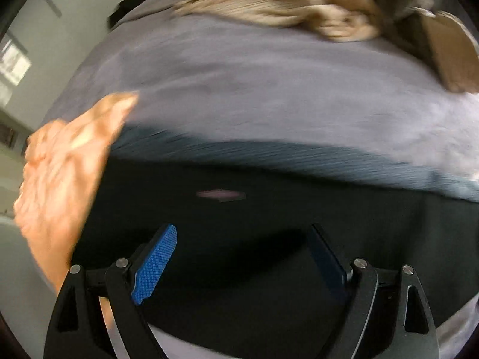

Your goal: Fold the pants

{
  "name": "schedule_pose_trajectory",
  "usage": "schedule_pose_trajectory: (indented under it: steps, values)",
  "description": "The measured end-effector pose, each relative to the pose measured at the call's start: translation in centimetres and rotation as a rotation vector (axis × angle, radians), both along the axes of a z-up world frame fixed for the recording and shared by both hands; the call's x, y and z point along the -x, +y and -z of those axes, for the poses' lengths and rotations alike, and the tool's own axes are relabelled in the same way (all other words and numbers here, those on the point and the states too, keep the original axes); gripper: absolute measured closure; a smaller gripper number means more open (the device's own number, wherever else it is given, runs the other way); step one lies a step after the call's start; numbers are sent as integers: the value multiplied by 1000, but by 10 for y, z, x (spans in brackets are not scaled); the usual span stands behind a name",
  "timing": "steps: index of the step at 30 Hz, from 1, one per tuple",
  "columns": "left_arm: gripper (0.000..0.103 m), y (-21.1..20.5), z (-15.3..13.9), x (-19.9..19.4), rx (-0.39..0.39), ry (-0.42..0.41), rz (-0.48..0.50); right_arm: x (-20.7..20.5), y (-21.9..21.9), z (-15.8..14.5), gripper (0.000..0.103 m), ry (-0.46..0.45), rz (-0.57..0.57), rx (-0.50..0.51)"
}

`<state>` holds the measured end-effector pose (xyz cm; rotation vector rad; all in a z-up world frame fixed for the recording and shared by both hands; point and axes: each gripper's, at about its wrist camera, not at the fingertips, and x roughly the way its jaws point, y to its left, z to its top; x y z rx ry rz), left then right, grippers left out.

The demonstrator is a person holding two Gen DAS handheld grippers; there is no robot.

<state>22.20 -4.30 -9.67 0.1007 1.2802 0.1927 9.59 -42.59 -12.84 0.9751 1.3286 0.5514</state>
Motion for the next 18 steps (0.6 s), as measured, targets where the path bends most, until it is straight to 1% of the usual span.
schedule_pose_trajectory:
  steps: [2, 3, 4, 6, 8, 10, 13, 15, 16, 17, 18]
  values:
    - [13, 38, 10, 9, -8, -1, -16, 6, 55, 23, 45, 56, -47, -59]
    - [5, 50, 14, 11, 2, 2, -21, 6, 74, 31, 45, 64, -61, -79]
    - [1, 60, 18, 10, 13, 6, -25, 9, 86, 37, 45, 69, -62, -92]
    - [0, 76, 25, 16, 55, 4, -21, 7, 109, 51, 45, 90, -47, -117]
    - [0, 80, 28, 11, 62, 3, 1, 2, 119, 58, 45, 102, -34, -97]
    - [0, 81, 30, 8, 59, -1, 19, 8, 119, 58, 45, 115, -28, -95]
    - [0, 82, 30, 11, 79, -12, 24, 8, 117, 57, 45, 121, -26, -81]
    - [0, 83, 28, 12, 83, -13, 28, 8, 121, 59, 45, 151, 1, -86]
    - [0, 83, 28, 11, 84, -12, 28, -1, 120, 56, 45, 168, 26, -102]
    - [0, 84, 26, 13, 86, -11, 29, -1, 117, 53, 45, 164, 58, -123]
    - [0, 85, 27, 12, 86, -13, 31, 0, 116, 51, 45, 158, 64, -108]
